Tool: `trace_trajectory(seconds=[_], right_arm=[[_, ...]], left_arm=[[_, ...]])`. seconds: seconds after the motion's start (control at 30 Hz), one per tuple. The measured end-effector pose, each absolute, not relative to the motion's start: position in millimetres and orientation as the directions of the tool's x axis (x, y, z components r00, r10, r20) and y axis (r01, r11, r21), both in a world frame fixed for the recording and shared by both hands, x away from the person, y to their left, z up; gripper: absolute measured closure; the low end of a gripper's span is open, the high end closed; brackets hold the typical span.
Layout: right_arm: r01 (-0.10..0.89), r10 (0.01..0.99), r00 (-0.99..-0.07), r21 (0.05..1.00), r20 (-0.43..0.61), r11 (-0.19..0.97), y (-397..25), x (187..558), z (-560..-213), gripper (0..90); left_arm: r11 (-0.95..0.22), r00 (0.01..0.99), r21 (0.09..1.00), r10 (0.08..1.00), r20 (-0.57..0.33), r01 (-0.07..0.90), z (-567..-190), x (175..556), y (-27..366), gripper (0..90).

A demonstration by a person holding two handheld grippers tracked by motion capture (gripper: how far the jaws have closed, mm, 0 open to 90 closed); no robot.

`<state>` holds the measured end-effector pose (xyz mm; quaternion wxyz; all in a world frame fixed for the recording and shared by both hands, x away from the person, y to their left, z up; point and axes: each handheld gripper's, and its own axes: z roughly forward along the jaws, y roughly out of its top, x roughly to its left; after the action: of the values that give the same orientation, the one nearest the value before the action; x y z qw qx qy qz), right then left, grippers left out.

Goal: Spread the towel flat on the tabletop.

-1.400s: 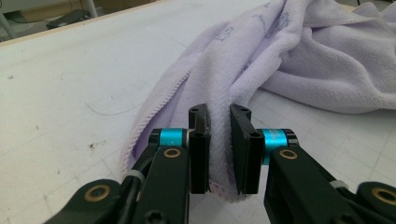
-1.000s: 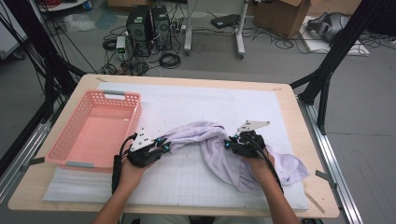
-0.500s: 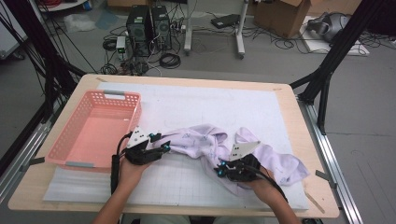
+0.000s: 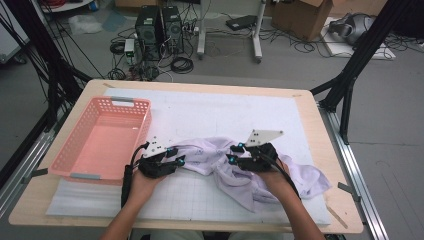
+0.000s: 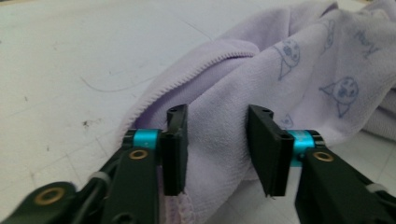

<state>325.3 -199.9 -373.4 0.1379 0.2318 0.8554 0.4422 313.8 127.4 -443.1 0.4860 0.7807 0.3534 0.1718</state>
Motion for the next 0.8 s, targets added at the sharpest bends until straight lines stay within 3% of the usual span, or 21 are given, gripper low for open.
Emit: trace_trajectory(seconds=[0.07, 0.1, 0.3, 0.37, 0.4, 0.63, 0.67, 0.73, 0.8], right_arm=[[0.275, 0.526, -0.850, 0.816, -0.041, 0.508, -195.4, 331.5, -373.2, 66.2], [0.275, 0.526, -0.849, 0.804, -0.055, 0.527, -183.4, 343.0, -373.8, 70.3], [0.262, 0.458, -0.887, 0.754, -0.057, 0.602, -149.4, 365.8, -384.7, 79.2], [0.256, 0.427, -0.902, 0.728, -0.056, 0.636, -138.8, 370.3, -392.1, 76.5], [0.251, 0.389, -0.920, 0.709, -0.036, 0.659, -132.2, 373.6, -400.4, 69.6], [0.270, 0.395, -0.918, 0.667, -0.039, 0.694, -119.3, 381.1, -416.3, 59.2], [0.265, 0.404, -0.912, 0.657, -0.066, 0.706, -114.4, 383.3, -418.3, 62.9], [0.259, 0.403, -0.910, 0.629, -0.095, 0.733, -110.2, 384.9, -418.8, 80.2], [0.249, 0.406, -0.906, 0.629, -0.116, 0.736, -109.3, 385.4, -417.0, 82.5]], left_arm=[[-0.298, 0.699, 0.874, 0.712, -0.066, 0.385, -444.3, 313.5, 125.1, 67.0], [-0.309, 0.705, 0.873, 0.707, -0.056, 0.378, -444.2, 313.1, 124.2, 73.6], [-0.324, 0.717, 0.877, 0.697, -0.033, 0.355, -442.1, 311.0, 124.1, 80.2], [-0.326, 0.719, 0.878, 0.694, -0.030, 0.351, -441.6, 310.5, 125.3, 80.8], [-0.326, 0.720, 0.879, 0.693, -0.029, 0.349, -441.5, 310.2, 125.6, 81.8], [-0.333, 0.728, 0.878, 0.685, -0.025, 0.344, -442.0, 310.1, 125.1, 83.2], [-0.330, 0.727, 0.879, 0.686, -0.028, 0.345, -442.0, 310.1, 125.1, 83.5], [-0.331, 0.729, 0.878, 0.684, -0.028, 0.344, -441.8, 310.0, 125.2, 83.7], [-0.333, 0.729, 0.879, 0.684, -0.024, 0.341, -441.3, 309.6, 125.3, 83.9]])
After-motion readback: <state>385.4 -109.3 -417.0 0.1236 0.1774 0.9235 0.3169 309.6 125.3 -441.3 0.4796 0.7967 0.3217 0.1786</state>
